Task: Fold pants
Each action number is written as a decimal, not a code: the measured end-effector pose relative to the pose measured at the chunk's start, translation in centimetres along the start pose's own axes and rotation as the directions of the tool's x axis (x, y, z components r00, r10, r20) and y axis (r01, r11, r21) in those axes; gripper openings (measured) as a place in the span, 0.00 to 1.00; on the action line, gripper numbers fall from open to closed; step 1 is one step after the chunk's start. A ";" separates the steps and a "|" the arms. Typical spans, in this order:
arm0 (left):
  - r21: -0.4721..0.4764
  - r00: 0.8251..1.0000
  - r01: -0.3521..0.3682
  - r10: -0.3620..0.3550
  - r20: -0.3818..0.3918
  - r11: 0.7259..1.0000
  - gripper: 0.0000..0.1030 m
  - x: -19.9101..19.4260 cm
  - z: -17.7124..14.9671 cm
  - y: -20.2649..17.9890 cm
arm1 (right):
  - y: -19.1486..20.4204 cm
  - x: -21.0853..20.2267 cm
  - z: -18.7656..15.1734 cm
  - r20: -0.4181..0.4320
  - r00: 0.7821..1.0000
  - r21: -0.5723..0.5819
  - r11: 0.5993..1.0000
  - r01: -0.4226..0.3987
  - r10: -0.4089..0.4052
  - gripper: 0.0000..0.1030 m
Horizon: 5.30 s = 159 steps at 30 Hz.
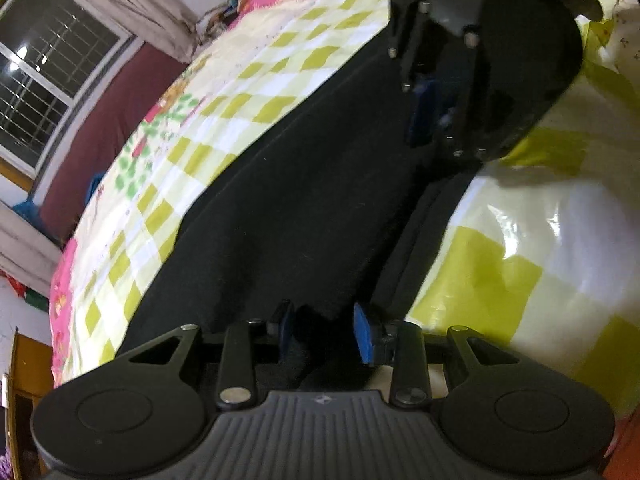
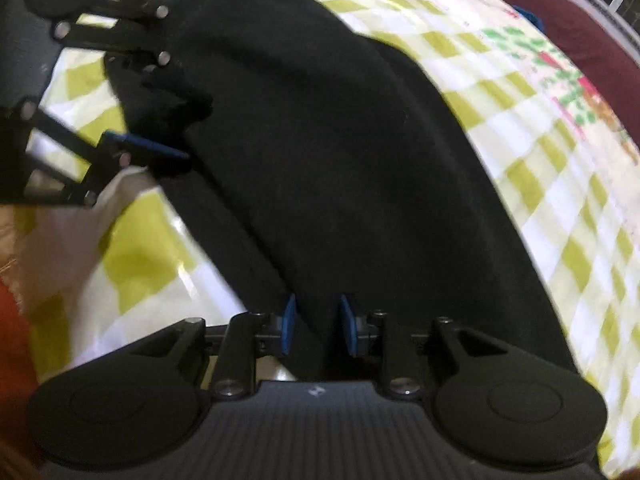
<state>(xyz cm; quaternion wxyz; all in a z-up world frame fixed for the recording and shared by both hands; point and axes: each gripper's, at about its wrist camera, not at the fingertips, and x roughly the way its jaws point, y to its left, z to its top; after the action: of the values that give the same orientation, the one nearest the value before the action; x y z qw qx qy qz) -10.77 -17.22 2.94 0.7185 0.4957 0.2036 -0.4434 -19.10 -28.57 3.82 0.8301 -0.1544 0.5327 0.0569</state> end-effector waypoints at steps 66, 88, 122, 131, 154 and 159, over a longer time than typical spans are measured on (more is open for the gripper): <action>-0.371 0.934 -0.334 0.252 -0.254 0.867 0.41 -0.1 -13.4 12.8 | -5.9 5.6 17.3 0.106 0.994 0.405 0.911 -0.077 0.037 0.34; -0.351 0.935 -0.348 0.294 -0.197 0.869 0.48 1.9 -3.6 8.3 | -5.2 2.2 10.9 0.310 0.946 0.476 0.844 -0.246 0.100 0.37; -0.052 0.943 -0.245 0.251 0.220 0.968 0.54 0.9 7.3 -10.5 | -16.9 -7.6 -35.5 0.191 0.868 0.954 -0.122 -0.274 -0.459 0.43; -0.091 0.945 -0.153 0.172 0.277 0.984 0.55 1.7 9.8 -9.8 | -17.0 -7.2 -36.6 0.265 0.855 0.901 -0.200 -0.384 -0.446 0.43; -0.213 0.947 -0.035 0.101 0.305 0.976 0.55 2.4 9.7 -9.2 | -20.2 -6.4 -32.0 0.267 0.807 0.895 -0.175 -0.410 -0.527 0.07; -0.327 0.935 -0.020 0.133 0.329 0.945 0.56 0.6 7.9 -7.7 | -18.0 -11.7 -21.8 0.283 0.772 0.957 0.214 -0.193 -0.569 0.07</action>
<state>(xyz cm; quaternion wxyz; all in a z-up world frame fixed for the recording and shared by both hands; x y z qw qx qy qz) -18.07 -25.38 1.77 0.8305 0.2947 0.1229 -0.4563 -38.37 -51.64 9.52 0.8609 0.3460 0.1370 -0.3470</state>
